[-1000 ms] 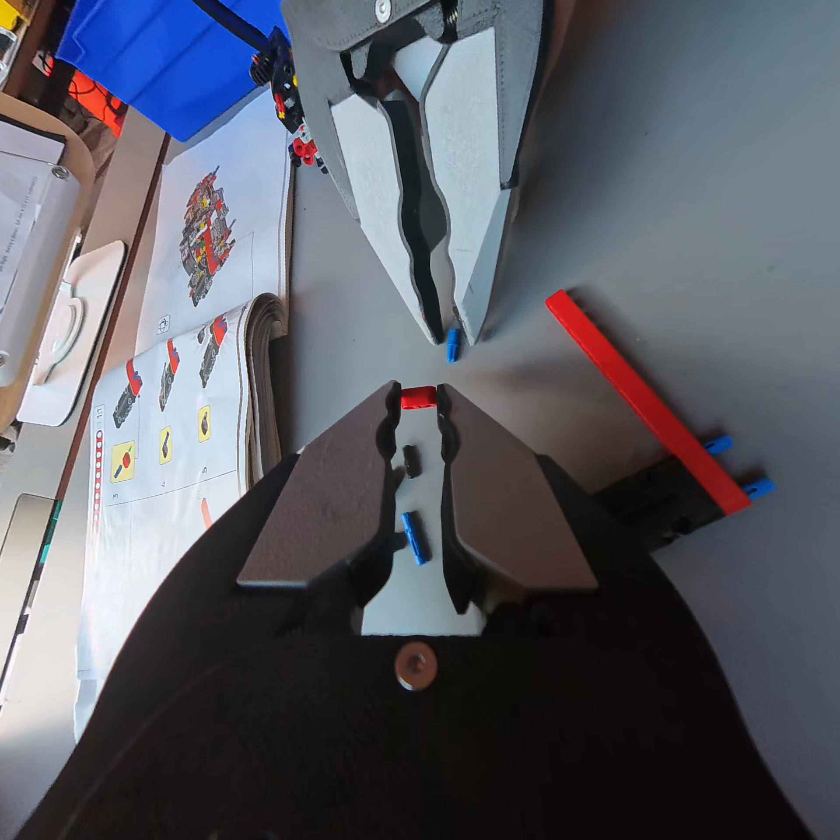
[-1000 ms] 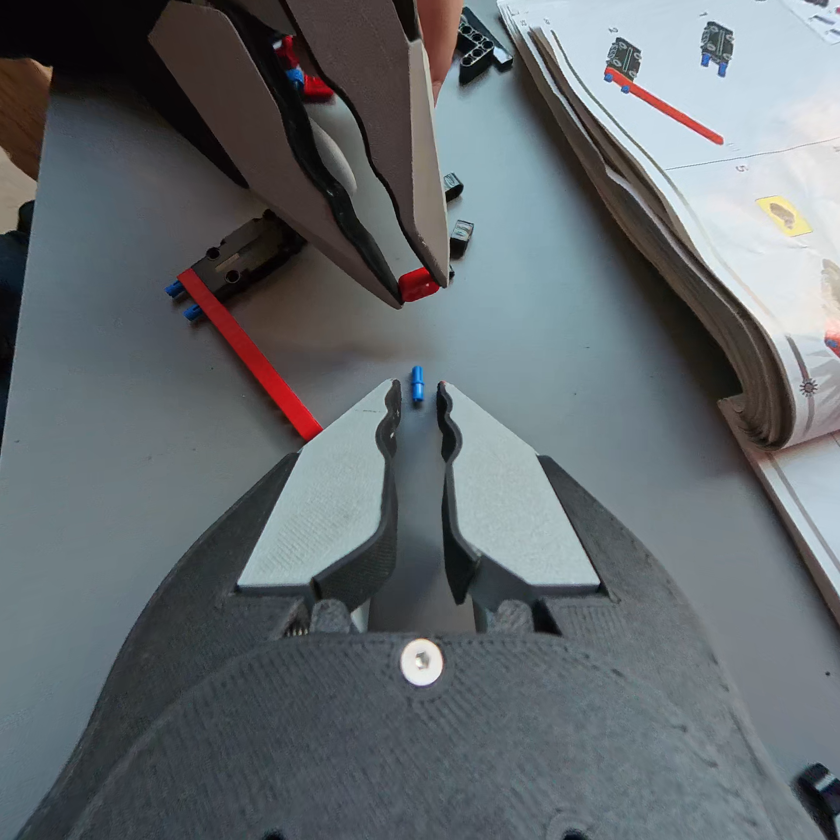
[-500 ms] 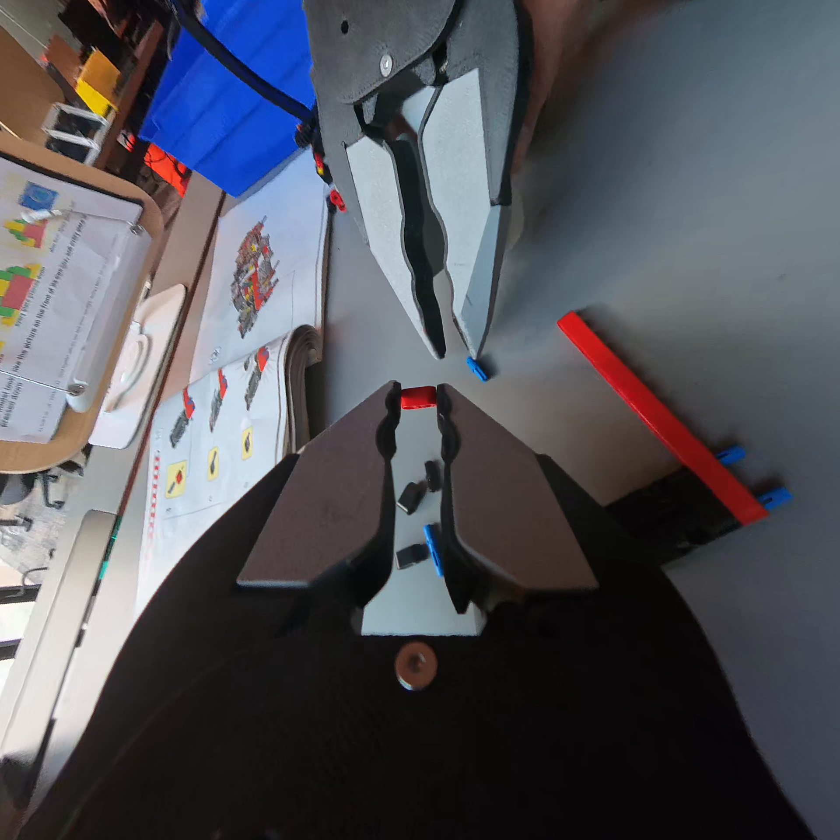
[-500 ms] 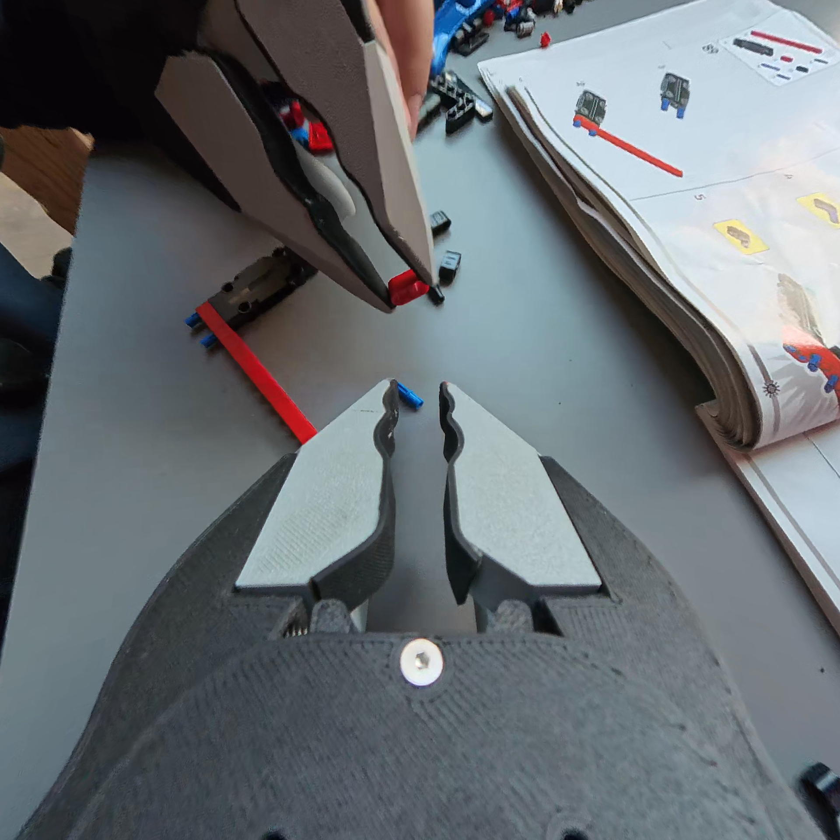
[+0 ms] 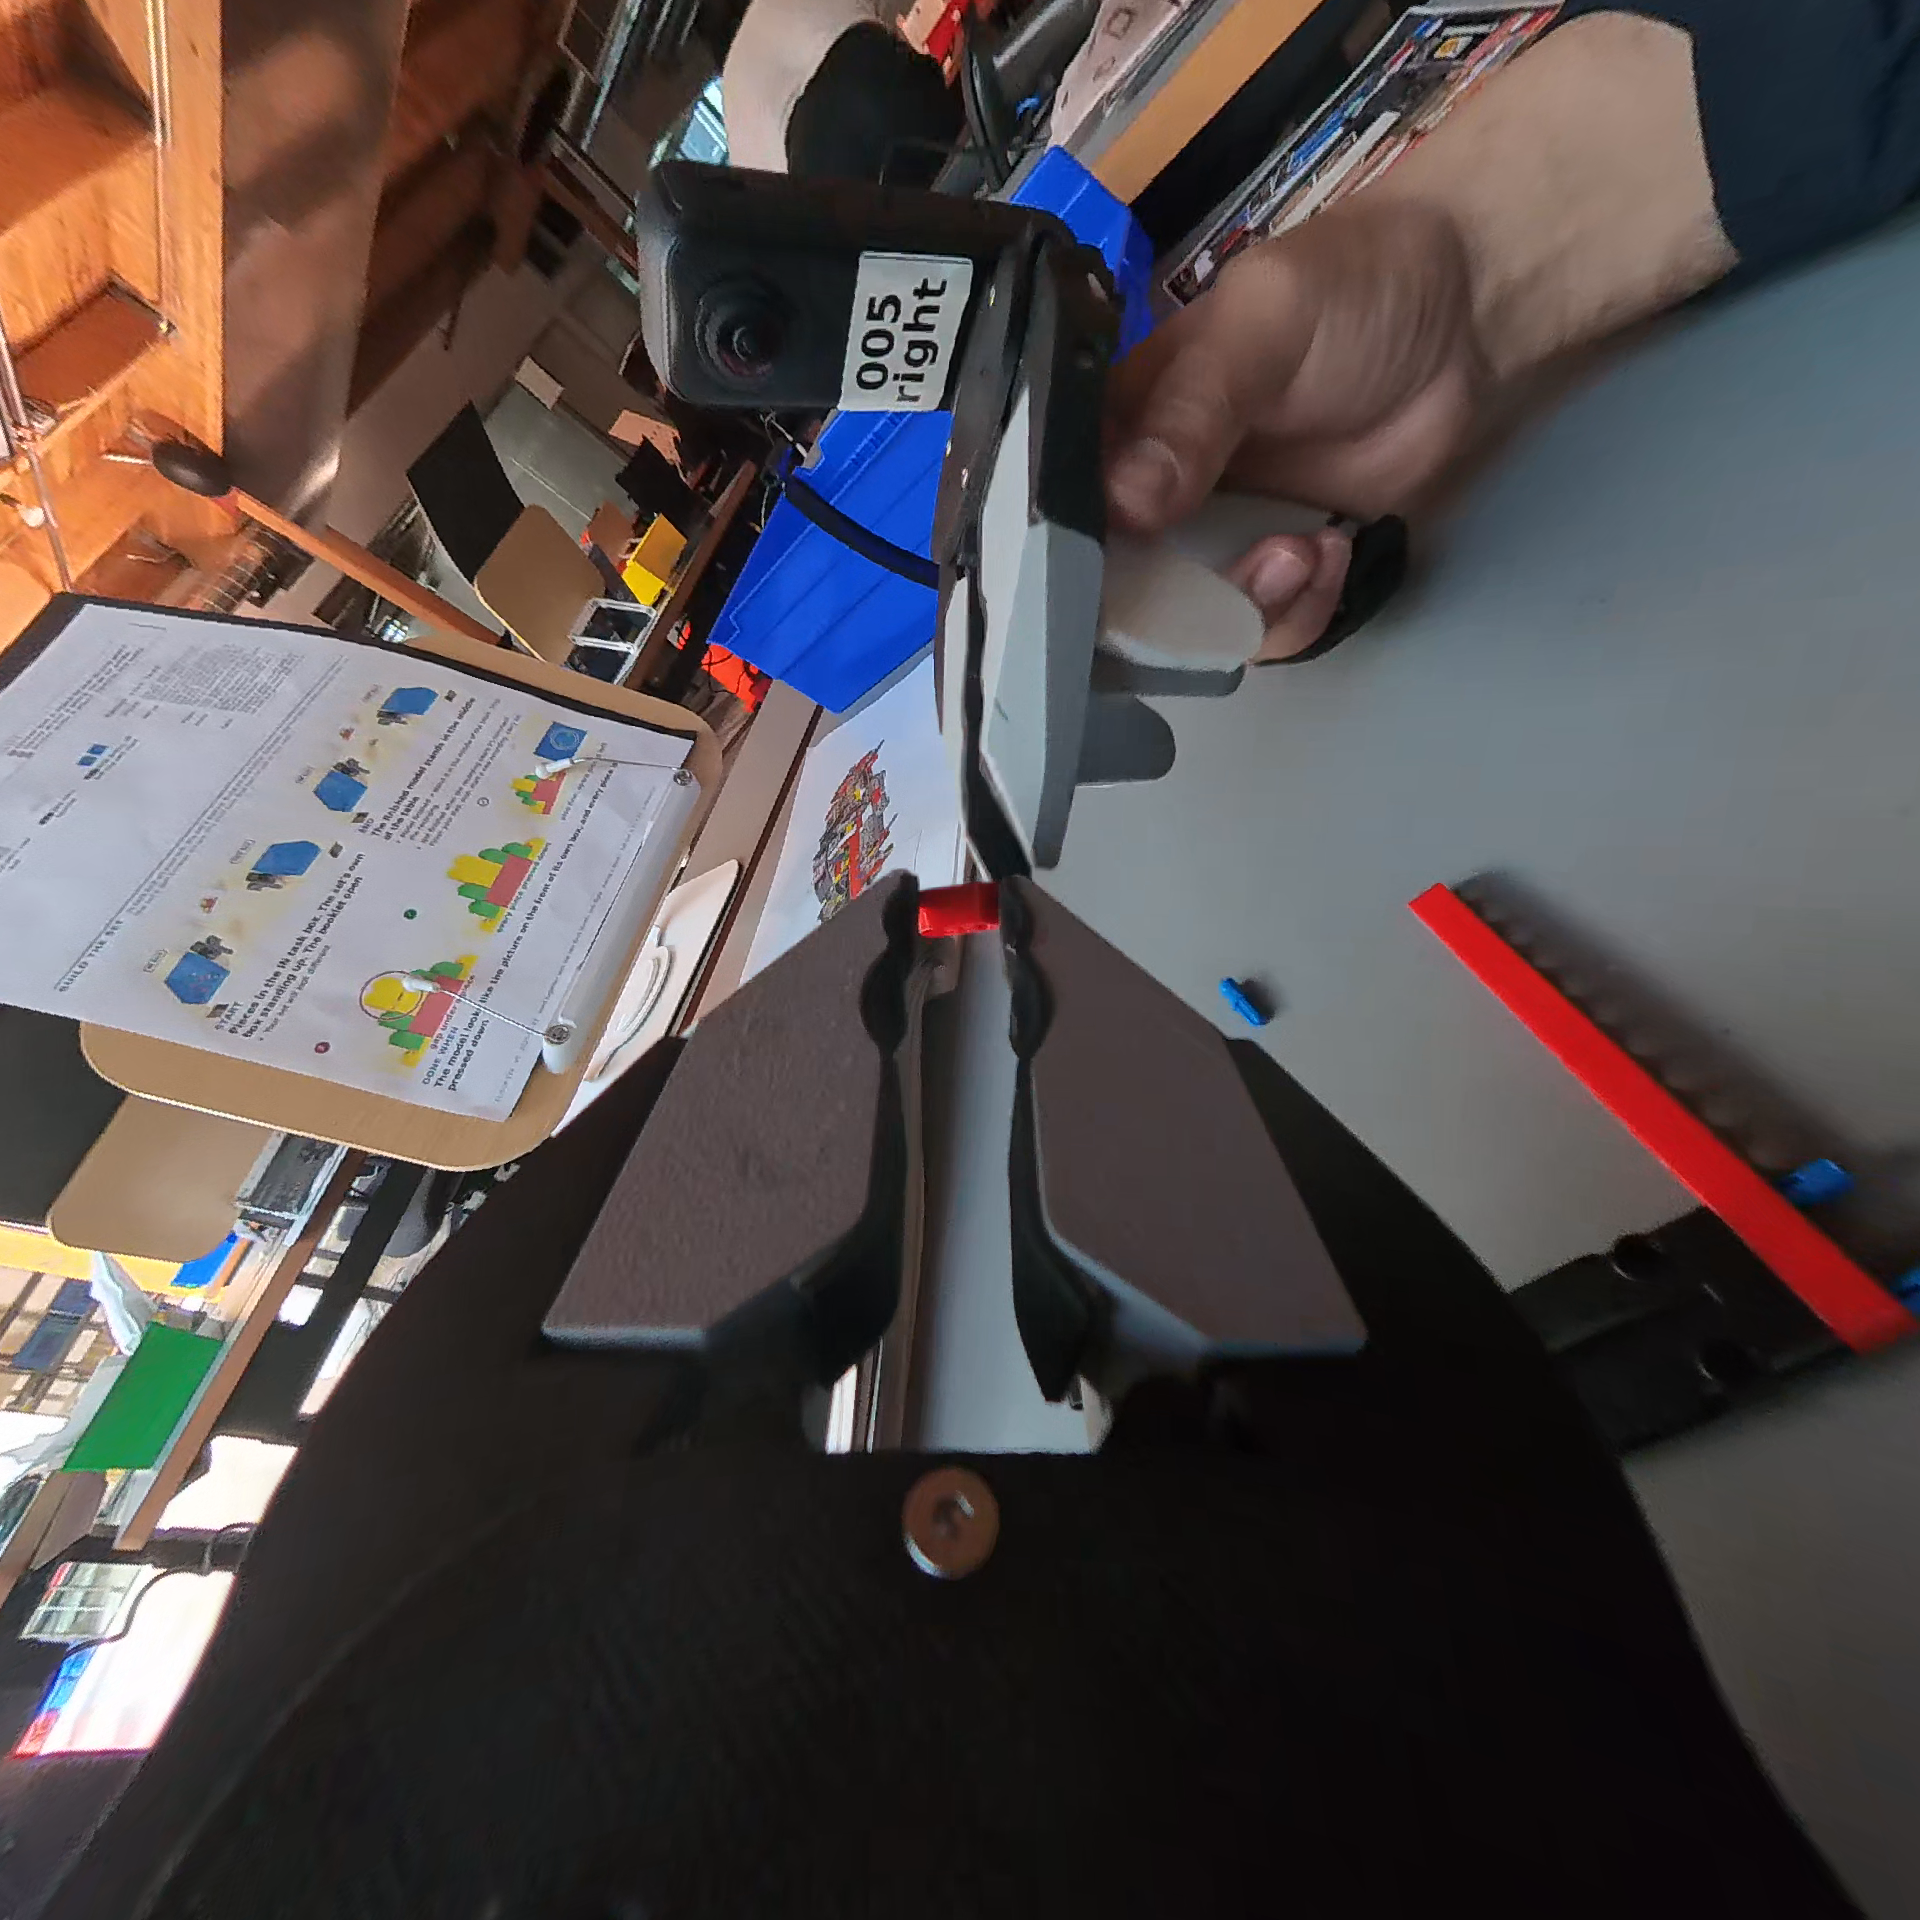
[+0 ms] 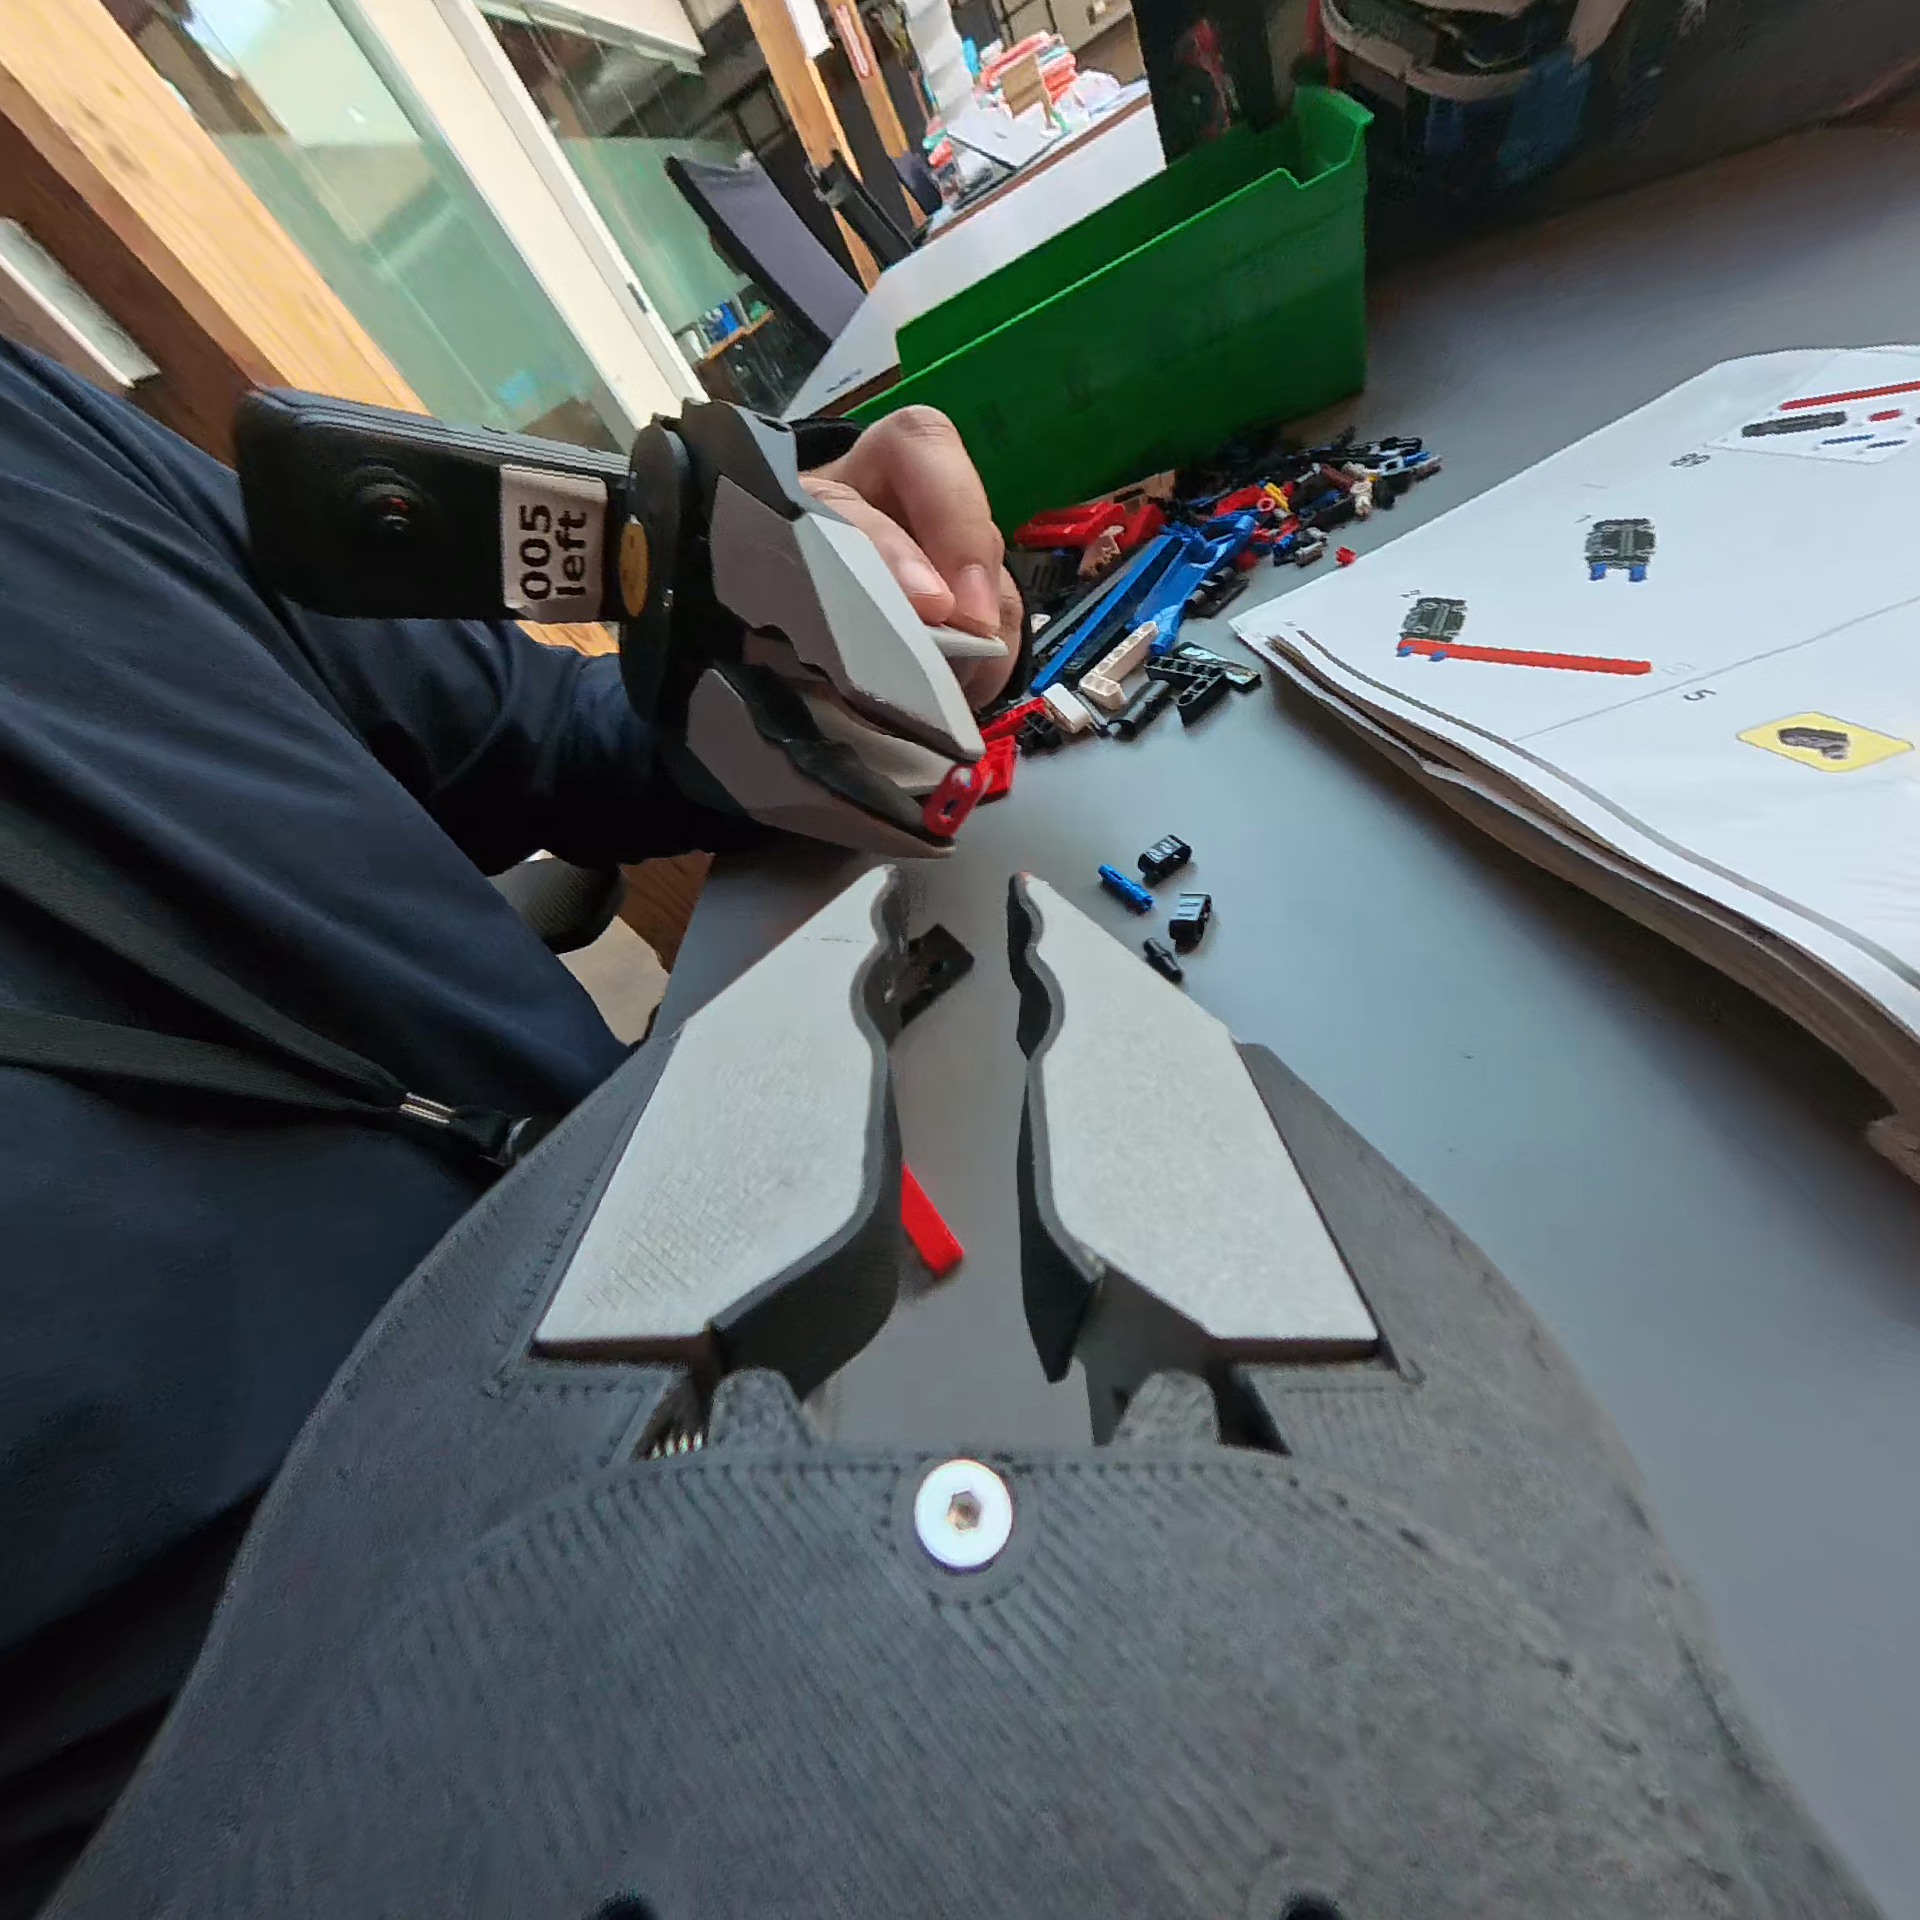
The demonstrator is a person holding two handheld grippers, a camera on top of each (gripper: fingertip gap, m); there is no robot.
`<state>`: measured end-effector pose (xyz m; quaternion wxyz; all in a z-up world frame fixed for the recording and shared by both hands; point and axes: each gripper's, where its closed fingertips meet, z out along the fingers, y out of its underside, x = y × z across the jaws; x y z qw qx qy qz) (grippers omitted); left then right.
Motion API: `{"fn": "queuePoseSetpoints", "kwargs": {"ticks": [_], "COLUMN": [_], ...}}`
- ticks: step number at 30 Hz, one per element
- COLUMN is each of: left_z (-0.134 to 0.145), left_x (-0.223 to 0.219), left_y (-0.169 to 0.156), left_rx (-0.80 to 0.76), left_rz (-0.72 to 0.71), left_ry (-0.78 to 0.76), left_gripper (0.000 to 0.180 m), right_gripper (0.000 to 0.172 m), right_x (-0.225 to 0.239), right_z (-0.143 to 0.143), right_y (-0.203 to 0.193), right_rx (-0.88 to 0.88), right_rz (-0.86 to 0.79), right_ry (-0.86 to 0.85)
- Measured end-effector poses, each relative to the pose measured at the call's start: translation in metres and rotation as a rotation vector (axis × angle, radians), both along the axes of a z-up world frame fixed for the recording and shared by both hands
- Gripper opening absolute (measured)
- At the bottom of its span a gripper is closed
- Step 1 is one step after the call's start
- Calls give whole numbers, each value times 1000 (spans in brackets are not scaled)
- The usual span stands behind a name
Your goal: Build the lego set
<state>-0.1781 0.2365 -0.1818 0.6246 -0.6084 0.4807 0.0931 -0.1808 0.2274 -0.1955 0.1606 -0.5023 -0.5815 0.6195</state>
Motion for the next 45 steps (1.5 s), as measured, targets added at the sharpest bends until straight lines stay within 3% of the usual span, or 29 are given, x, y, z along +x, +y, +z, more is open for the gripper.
{"fn": "queuePoseSetpoints", "kwargs": {"ticks": [15, 20, 24, 28, 30, 36, 45], "left_z": [-11, -13, -14, -28, -32, -51, -40], "left_x": [7, 7, 7, 2, 4, 2, -4], "left_y": [-2, 0, -3, -8, -13, -12, -5], "left_rx": [0, -24, -145, -360, -413, -557, -850], "left_rz": [-7, -1, -40, -83, -115, -77, -50], "left_ry": [96, 59, -81, -180, -187, -199, -593], "left_gripper": [13, 13, 15, 17, 13, 14, 12], "right_gripper": [7, 6, 4, 5, 5, 4, 5], "right_x": [-9, -9, -6, 1, 2, -1, -9], "right_z": [-1, -4, -7, -25, -33, -34, -35], "right_y": [-8, -5, -3, -4, -4, 2, 10], "right_rx": [-80, -66, 61, 410, 567, 775, 1105], "right_rz": [17, 7, -6, -10, -16, -83, -170], "right_ry": [-11, -22, -15, -21, -17, 12, 52]}}
